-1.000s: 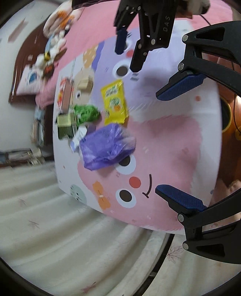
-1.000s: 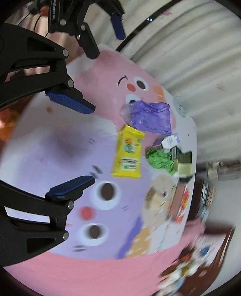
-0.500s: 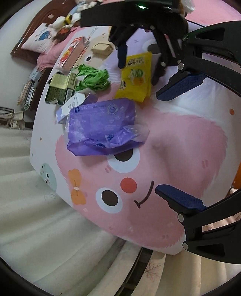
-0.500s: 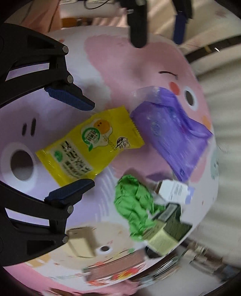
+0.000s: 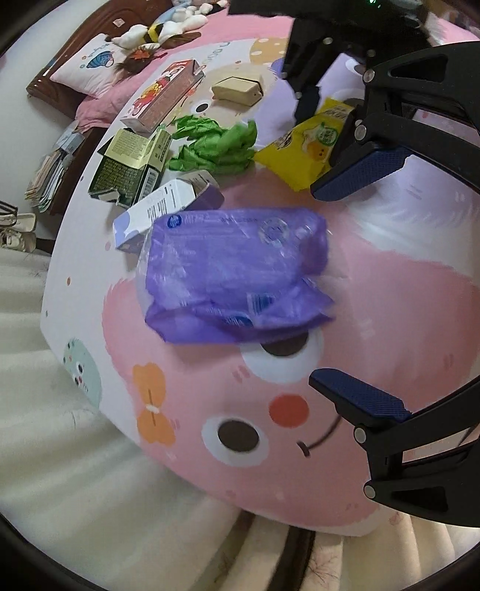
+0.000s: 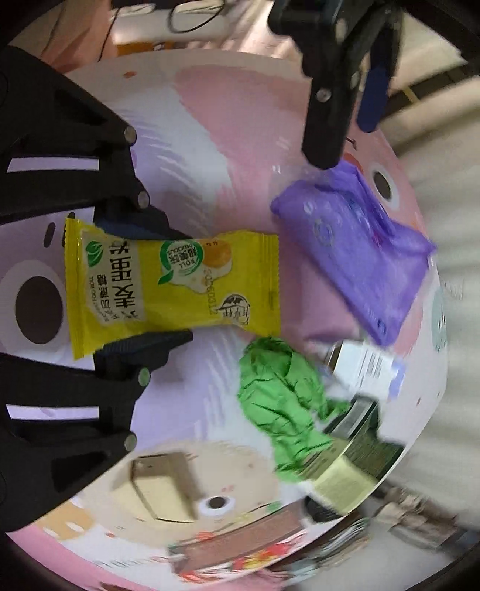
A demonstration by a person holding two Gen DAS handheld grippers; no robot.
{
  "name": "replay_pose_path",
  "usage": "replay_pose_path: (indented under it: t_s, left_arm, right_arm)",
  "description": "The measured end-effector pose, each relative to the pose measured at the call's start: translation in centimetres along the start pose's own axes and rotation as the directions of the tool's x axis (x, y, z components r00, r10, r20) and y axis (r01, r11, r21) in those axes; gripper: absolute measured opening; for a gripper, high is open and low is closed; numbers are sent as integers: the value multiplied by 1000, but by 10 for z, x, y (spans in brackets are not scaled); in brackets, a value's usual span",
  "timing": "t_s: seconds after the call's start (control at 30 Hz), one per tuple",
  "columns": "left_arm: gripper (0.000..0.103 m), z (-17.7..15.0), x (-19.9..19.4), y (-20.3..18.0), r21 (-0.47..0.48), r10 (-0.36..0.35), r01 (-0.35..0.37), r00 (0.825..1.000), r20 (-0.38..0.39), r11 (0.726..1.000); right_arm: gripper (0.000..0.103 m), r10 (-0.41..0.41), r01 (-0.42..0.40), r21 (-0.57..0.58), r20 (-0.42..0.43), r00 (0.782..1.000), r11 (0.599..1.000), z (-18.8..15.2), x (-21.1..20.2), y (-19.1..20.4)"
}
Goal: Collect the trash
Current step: 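Grasp the yellow snack wrapper with the right tool while the left tool grasps the purple bag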
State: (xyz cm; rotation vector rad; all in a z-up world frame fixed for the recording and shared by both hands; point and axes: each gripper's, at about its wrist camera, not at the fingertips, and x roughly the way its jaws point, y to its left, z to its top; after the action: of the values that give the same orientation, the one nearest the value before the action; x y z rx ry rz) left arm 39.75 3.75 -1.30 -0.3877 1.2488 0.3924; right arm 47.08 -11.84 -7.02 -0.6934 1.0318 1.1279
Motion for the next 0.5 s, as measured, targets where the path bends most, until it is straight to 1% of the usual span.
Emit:
replay_pose_path:
  t_s: [0.03, 0.17, 0.23, 0.3, 0.43, 0.5]
  left_arm:
    - [94, 3, 4, -3, 4, -3, 3, 1000, -8, 1000]
    - [94, 19, 23, -12, 15, 0, 0, 999, -48, 1000]
    - [94, 25, 32, -14, 18, 9, -7, 997, -73, 1000]
    - [94, 31, 41, -17, 21, 22, -20, 995, -92, 1000]
    - [93, 38, 55, -24, 36, 48, -44, 992, -113, 998]
    - [84, 39, 59, -27, 42, 58, -54, 992, -114, 998]
  right_arm:
    - [30, 5, -6, 37, 4, 1000, 999, -4, -1, -6]
    - [24, 29, -34, 175, 31, 999, 984, -19, -6, -28]
    - [21, 31, -39, 212, 42, 999, 976, -25, -7, -34]
    - [21, 34, -46, 244, 53, 998, 969, -31, -7, -40]
    - [21, 24, -41, 272, 64, 998, 961, -38, -5, -44]
    - [21, 19, -38, 282, 68, 998, 959, -41, -6, -41]
